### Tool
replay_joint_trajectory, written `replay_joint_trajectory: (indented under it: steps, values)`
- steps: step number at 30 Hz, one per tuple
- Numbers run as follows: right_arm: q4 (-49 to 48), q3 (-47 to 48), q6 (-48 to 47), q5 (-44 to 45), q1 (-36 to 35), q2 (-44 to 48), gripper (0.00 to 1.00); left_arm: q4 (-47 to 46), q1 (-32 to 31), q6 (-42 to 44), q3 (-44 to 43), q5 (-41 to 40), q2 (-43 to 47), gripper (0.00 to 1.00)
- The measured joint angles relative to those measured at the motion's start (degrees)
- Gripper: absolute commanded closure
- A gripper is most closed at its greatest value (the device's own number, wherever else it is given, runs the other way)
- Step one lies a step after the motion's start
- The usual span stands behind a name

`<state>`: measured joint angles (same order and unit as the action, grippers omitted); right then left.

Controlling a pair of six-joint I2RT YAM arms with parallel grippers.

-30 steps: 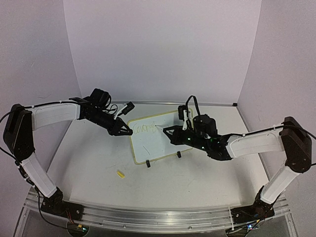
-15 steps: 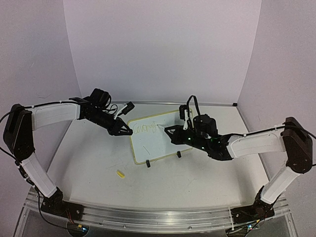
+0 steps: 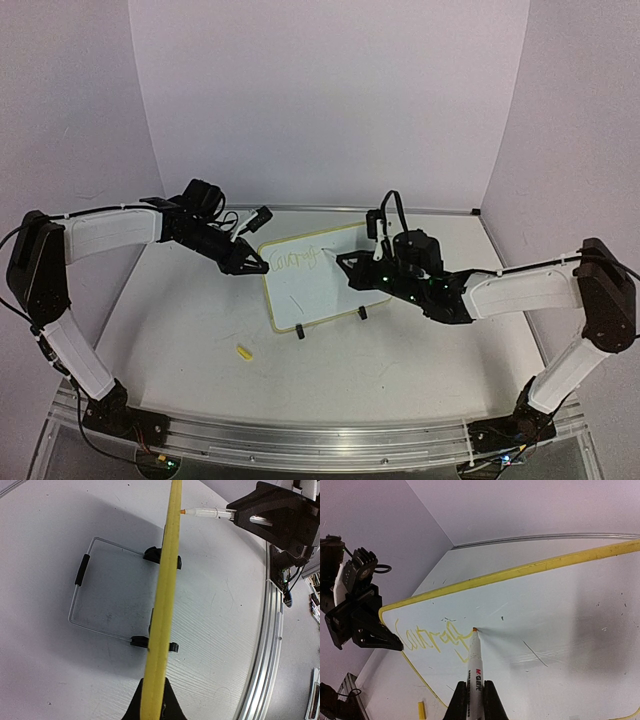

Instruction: Write a sentence on the whiteboard

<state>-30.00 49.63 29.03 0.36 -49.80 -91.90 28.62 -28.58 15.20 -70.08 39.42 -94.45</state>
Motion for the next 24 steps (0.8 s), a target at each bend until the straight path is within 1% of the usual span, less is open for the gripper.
replay_joint_trajectory:
  steps: [10, 24]
  values:
    - [0.5, 1.8, -0.3, -1.6, 0.0, -1.0, 1.00, 0.0, 0.0, -0.1, 0.0, 0.0, 0.0, 1.00]
    - [0.3, 1.7, 0.0, -3.0, 0.0, -1.7, 1.00, 0.0, 0.0, -0.2, 0.0, 0.0, 0.0, 1.00]
